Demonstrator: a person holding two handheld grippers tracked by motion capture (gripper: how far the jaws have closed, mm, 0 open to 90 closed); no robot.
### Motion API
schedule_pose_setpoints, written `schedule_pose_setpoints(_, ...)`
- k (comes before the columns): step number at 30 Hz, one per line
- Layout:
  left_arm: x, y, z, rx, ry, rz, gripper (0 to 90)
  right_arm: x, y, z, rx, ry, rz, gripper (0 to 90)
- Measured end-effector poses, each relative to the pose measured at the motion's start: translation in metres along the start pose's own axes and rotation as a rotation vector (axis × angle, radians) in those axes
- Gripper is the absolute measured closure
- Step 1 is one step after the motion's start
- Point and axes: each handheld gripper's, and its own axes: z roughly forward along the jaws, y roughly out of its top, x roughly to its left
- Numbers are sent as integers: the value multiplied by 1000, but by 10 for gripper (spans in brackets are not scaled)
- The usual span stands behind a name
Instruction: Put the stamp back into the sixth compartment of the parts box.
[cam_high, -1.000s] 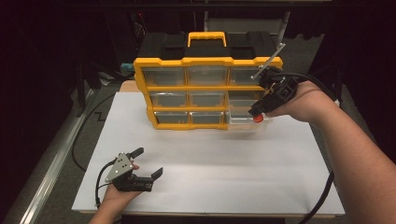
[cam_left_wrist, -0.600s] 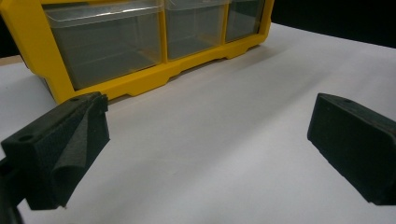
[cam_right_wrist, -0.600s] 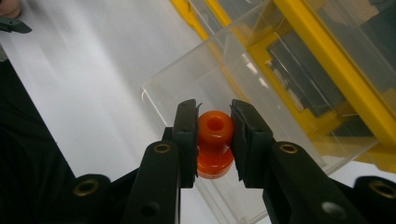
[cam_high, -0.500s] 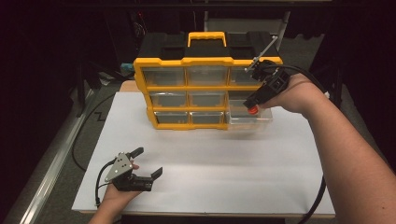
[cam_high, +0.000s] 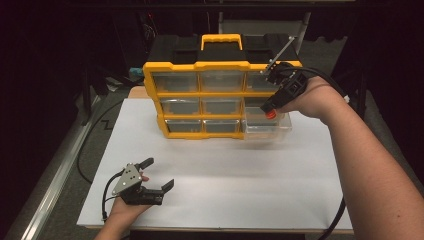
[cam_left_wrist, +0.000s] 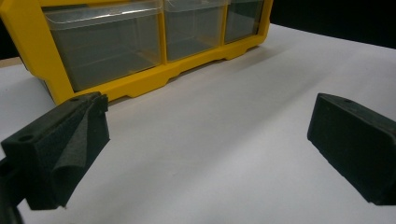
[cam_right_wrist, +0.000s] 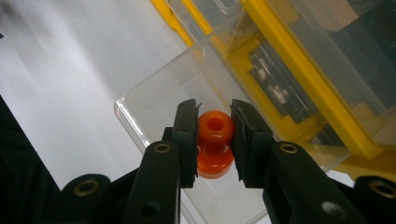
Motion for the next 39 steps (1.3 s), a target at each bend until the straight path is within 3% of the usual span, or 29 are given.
schedule_pose_setpoints(15, 0, 0, -1, -4, -2, 2, 4, 4, -6, 32, 34, 1, -7, 738)
schedule_pose_setpoints(18, 0, 0, -1, -5, -3, 3, 5, 3, -6, 34, 34, -2, -22, 737)
schedule_pose_setpoints(29, -1, 0, -1, -5, -7, 8, 5, 3, -8, 21, -6, -3, -6, 730)
schedule_pose_setpoints(30, -1, 1, -1, -6, -6, 9, 5, 3, -8, 19, -9, -5, -3, 710)
schedule_pose_setpoints(33, 0, 1, -1, -8, -6, 8, 4, 3, -7, 12, -34, 10, 17, 474)
schedule_pose_setpoints(39, 0, 1, -1, -4, -8, 7, 5, 9, -12, -3, -40, -1, 10, 275)
